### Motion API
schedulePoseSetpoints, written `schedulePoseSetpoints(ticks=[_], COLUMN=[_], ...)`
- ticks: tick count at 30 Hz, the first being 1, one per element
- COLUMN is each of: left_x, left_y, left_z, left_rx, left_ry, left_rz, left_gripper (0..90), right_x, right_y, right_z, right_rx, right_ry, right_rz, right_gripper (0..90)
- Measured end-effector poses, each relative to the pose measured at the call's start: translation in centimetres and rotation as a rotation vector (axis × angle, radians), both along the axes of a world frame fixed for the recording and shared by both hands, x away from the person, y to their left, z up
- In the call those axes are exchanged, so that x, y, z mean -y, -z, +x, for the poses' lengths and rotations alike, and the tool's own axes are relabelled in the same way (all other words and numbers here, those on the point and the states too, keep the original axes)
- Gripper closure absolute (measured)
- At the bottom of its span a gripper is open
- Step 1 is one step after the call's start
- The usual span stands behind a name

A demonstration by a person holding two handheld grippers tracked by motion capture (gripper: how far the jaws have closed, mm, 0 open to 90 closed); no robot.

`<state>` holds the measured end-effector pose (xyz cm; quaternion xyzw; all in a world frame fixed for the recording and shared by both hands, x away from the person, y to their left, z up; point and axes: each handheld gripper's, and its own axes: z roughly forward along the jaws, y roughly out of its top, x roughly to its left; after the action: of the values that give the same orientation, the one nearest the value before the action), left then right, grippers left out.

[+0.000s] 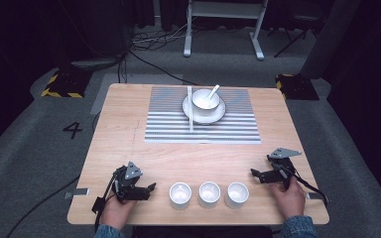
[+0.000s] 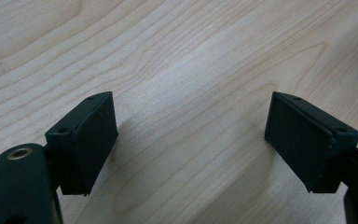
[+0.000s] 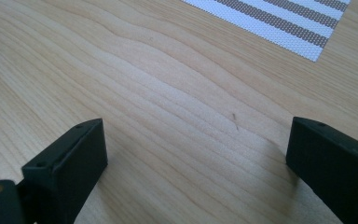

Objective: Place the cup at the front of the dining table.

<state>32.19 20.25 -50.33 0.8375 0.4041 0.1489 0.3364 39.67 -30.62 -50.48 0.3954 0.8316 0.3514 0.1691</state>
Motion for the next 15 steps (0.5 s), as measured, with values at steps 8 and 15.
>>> schedulePoseSetpoints(ticks=[8, 15], left_x=[-0.12, -0.29], left_y=[0.02, -0.01], left_z=[-0.08, -0.24], left_rx=[-0.005, -0.001], left_ry=[-0.008, -0.025], left_rz=[-0.003, -0.004], left_gripper=[15.5, 15.8], right_x=[0.0, 0.0], right_y=[0.0, 0.0], right_z=[0.01, 0.01], right_rx=[0.0, 0.0], right_ry=[0.0, 0.0], right_rz=[0.0, 0.0], right_gripper=[5.4, 5.4])
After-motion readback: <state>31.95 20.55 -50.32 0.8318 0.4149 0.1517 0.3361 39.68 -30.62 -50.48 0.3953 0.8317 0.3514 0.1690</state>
